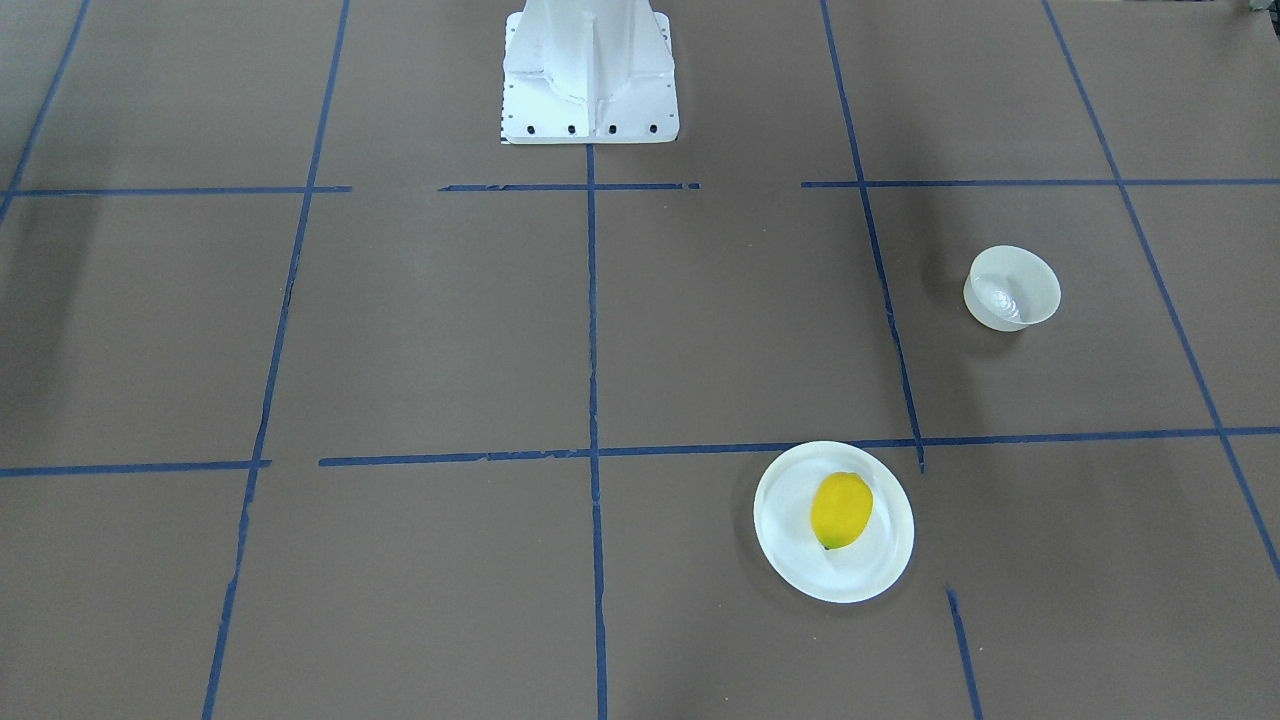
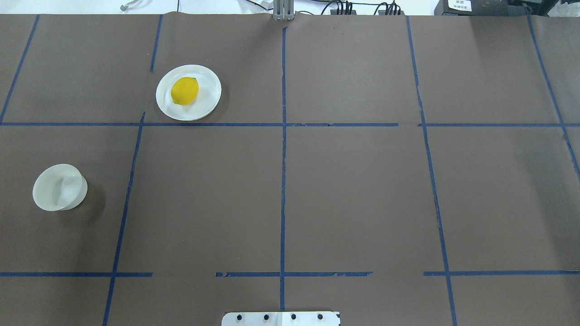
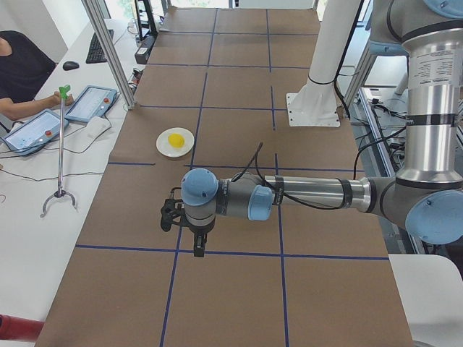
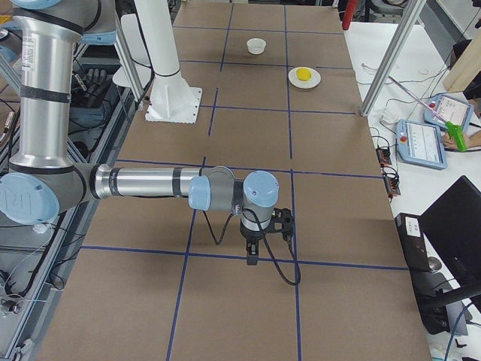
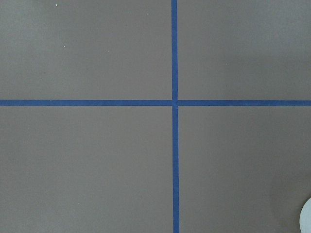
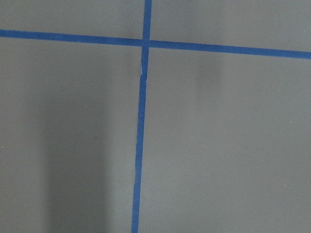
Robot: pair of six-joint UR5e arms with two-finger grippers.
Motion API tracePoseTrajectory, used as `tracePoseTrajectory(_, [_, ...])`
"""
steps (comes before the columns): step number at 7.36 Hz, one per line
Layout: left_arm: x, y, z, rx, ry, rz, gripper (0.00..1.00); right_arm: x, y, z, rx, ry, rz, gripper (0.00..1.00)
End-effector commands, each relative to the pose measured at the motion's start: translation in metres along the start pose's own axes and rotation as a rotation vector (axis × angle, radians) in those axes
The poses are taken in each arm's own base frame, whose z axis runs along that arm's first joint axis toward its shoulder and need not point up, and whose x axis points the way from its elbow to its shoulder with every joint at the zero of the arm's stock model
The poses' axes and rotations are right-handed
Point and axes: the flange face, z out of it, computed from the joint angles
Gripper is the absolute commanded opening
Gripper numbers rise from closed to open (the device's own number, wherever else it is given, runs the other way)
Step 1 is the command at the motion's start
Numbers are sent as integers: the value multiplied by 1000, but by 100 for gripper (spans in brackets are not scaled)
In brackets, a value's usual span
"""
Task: Move lemon from plate to bowl
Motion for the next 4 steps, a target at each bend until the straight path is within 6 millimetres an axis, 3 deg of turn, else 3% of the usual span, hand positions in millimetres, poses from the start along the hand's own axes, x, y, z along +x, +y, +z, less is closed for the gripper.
tracePoseTrajectory(1, [-3, 0, 3, -4, 0, -4, 100, 0, 0, 0, 0, 0, 0, 100])
tracePoseTrajectory(2, [1, -5, 0, 3, 0, 5, 100, 0, 0, 0, 0, 0, 0, 100])
tracePoseTrajectory(3, [18, -21, -13, 32, 7, 32, 100, 0, 0, 0, 0, 0, 0, 100])
tracePoseTrajectory(4, [49, -51, -32, 70, 44, 86, 100, 0, 0, 0, 0, 0, 0, 100])
